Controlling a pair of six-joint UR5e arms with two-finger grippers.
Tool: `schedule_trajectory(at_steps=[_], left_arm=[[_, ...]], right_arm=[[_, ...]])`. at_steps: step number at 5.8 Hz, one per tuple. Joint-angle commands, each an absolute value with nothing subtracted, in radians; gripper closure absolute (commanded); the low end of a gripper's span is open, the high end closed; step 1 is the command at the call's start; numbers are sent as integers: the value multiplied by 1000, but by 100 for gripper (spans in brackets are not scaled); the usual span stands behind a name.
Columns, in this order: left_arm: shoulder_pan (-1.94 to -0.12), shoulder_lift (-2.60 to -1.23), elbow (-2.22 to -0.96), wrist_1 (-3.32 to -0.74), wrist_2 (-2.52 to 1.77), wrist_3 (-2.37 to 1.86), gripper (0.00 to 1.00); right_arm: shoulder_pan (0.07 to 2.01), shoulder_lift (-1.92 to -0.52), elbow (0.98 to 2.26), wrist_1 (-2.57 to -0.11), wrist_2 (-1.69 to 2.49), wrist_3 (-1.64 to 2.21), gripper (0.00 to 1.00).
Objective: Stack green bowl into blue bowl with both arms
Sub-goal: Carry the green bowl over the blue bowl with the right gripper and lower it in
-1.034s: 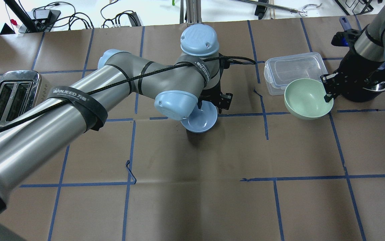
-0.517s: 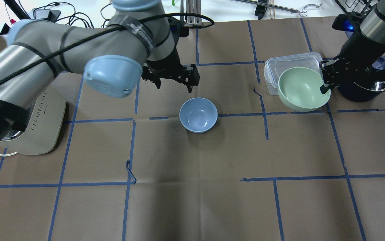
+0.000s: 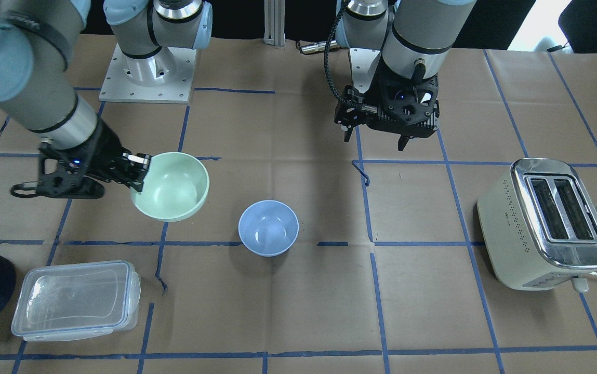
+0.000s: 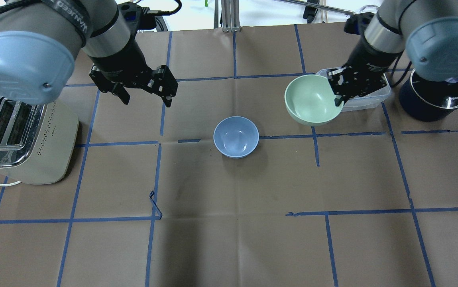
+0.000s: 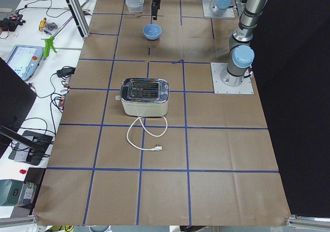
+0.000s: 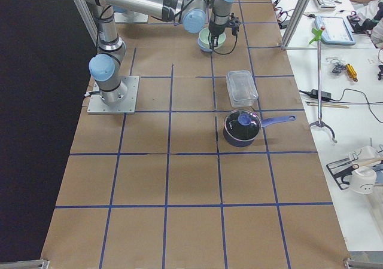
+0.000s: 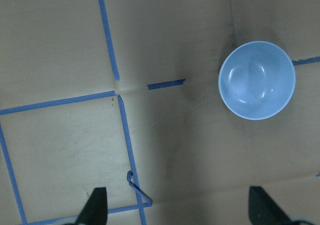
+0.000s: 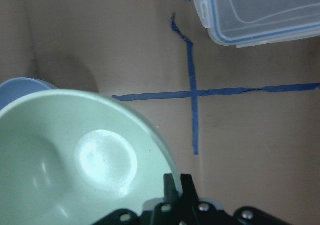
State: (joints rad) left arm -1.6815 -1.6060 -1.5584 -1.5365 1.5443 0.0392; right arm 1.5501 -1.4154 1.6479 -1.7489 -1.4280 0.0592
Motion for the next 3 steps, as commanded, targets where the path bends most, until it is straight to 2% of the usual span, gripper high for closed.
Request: schedule_trajectory(at_steps=[1, 3], left_arm=[[-1661, -1588, -1531, -1565, 1560, 37, 1], [-1617, -1583, -1531, -1572, 1545, 40, 1]], right_arm=[[1745, -1338, 1647, -1898, -1428, 319, 93], [1821, -1277, 1654, -1971, -1428, 416, 92]])
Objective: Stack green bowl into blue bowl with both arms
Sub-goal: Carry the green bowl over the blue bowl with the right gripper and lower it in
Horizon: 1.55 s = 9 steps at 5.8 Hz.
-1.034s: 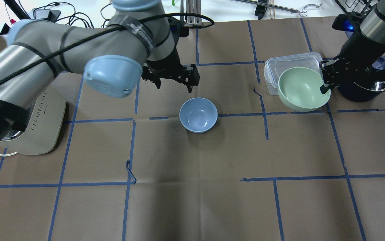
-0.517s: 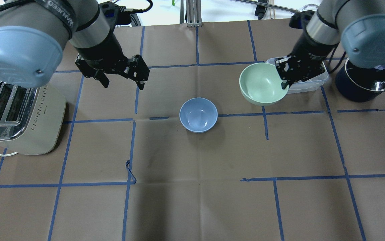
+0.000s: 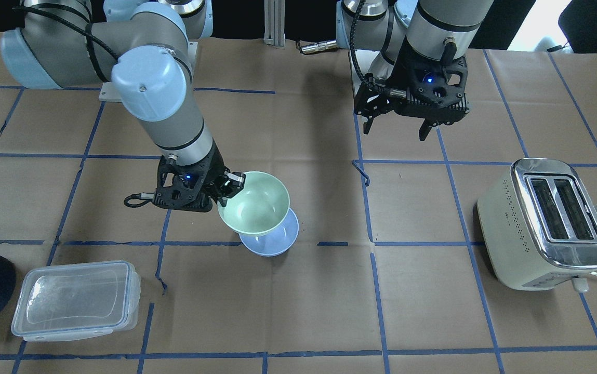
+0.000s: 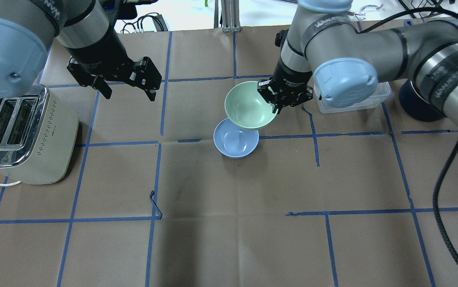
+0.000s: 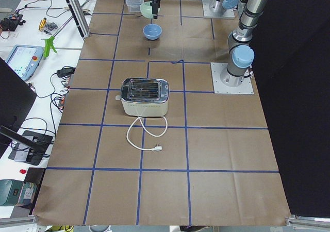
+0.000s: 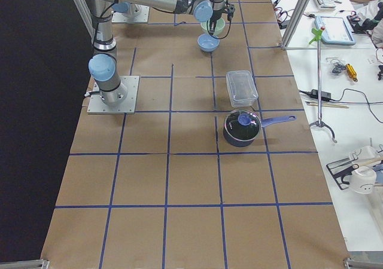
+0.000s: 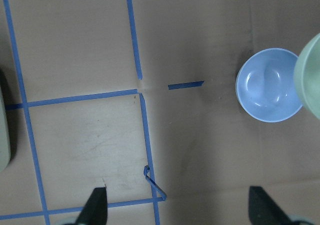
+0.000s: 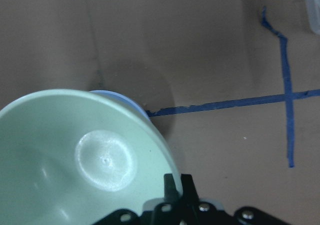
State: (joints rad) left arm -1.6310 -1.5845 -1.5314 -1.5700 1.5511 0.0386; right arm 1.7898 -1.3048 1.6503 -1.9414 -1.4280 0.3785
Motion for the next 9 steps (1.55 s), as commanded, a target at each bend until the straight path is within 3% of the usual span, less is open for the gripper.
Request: schedule_trajectory(at_steps=[1, 5, 6, 7, 9], left_arm=[[-1620, -1585, -1534, -1569, 1543, 38, 1], [-1614, -1585, -1532, -1560, 1545, 29, 1], [-1615, -1585, -1534, -1560, 1545, 28, 1], [-1615, -1586, -1537, -1559, 1545, 29, 1], [-1615, -1586, -1536, -1559, 1545, 35, 1]], right_arm=[[1821, -1240, 1660, -1991, -1430, 407, 92], [1819, -1176, 1727, -2051, -1428, 403, 91], [1819, -1180, 1727, -2046, -1428, 408, 66], [1819, -1180, 1720, -2045, -1428, 411, 1], [1798, -1207, 1633, -2010, -1434, 405, 0]])
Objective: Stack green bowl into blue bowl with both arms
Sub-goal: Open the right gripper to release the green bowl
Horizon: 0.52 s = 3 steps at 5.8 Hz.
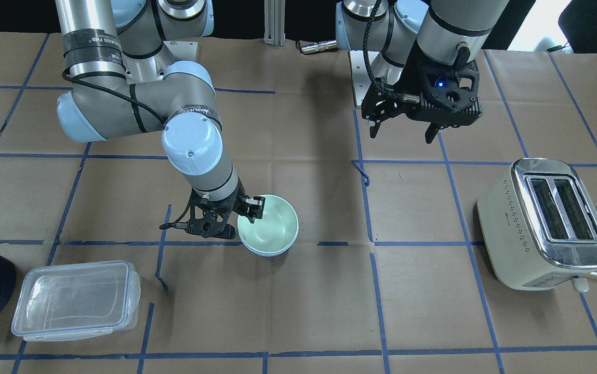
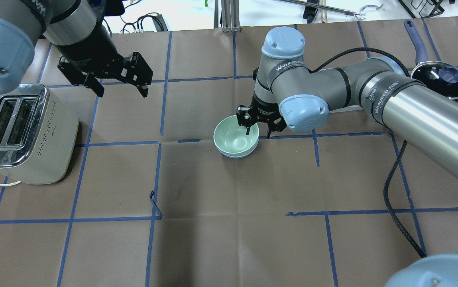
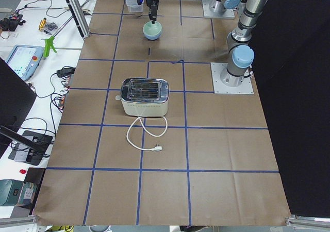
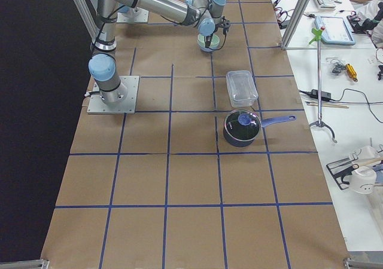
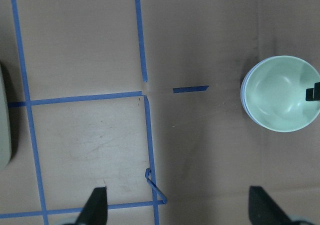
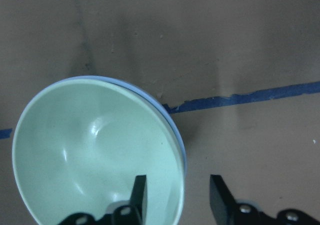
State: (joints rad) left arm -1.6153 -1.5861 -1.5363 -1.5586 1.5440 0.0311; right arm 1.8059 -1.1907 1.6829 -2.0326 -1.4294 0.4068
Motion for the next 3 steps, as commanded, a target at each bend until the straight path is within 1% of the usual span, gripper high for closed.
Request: schedule_trajectory(at_steps=[1, 2, 3], left_arm=[[-1615, -1588, -1534, -1557, 1545, 43, 1], [-1615, -1586, -1534, -1557, 1545, 43, 1], [-1614, -1586, -1534, -1559, 1546, 43, 1]], right_arm=[[1777, -1239, 1547, -1821, -1443, 403, 0], [1746, -1290, 1486, -1661, -1445, 400, 0], [1700, -1360, 1479, -1552, -1453, 382, 0]])
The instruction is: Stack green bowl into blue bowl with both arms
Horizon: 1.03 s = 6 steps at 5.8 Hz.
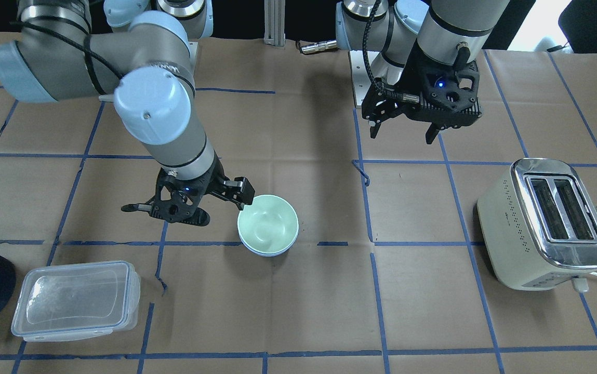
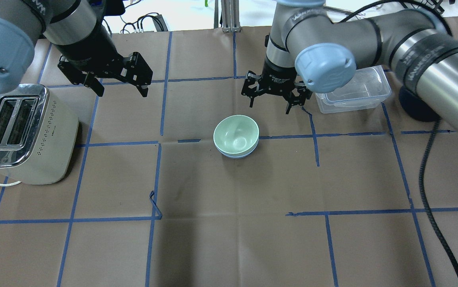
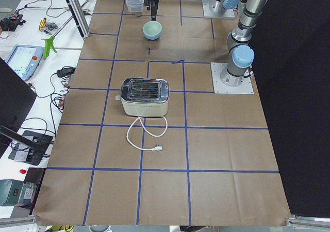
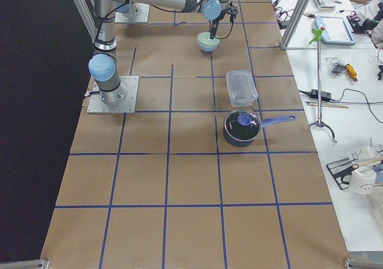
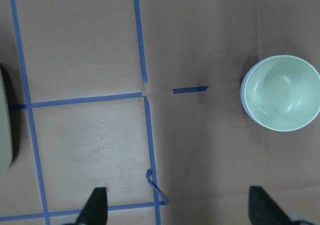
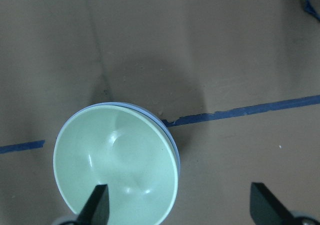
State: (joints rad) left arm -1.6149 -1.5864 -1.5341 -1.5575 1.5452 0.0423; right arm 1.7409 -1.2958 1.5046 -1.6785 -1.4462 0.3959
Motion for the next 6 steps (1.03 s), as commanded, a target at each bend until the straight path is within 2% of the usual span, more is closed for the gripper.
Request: schedule_trajectory(at_steps=[1, 2, 4, 6], left_arm=[[-1614, -1586, -1534, -1557, 1545, 41, 1], [-1612, -1588, -1535, -1559, 1546, 41, 1], [-1612, -1588, -1536, -1559, 1555, 43, 1], [-1612, -1585, -1526, -1569, 1559, 41, 1]], right_arm=[[1648, -1429, 1480, -1455, -1542, 292, 0], [1623, -1501, 1483, -1365, -1561, 238, 0], [1626, -1529, 1486, -1362, -1562, 206, 0], [1623, -1592, 1551, -1383, -1560, 187, 0]])
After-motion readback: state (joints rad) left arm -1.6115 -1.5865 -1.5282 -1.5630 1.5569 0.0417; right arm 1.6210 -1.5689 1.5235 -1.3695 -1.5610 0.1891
